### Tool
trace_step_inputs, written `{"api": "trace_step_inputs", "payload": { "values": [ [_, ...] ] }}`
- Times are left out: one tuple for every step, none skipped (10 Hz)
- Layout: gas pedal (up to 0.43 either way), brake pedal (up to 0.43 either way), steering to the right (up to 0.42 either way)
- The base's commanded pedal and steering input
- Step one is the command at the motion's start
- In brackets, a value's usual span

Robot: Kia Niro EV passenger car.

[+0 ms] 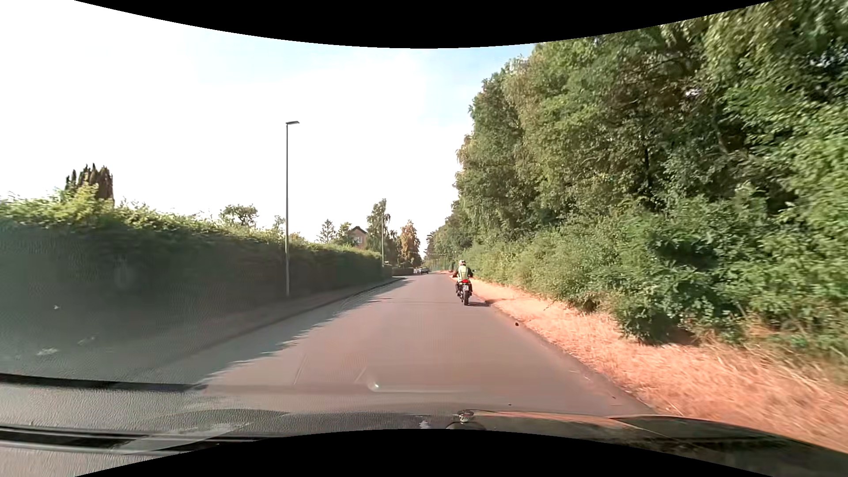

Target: Follow the waypoints while adhering to traffic rules and regulations

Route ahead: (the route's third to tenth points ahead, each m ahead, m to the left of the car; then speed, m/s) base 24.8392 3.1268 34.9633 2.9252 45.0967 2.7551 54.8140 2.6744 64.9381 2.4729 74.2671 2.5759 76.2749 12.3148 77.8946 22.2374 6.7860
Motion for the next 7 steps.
{"api": "trace_step_inputs", "payload": {
  "values": [
    [0.138,0.0,0.003],
    [0.15,0.0,0.002],
    [0.15,0.0,0.002],
    [0.15,0.0,0.002],
    [0.15,0.0,0.002],
    [0.15,0.0,0.002],
    [0.15,0.0,0.002]
  ]
}}
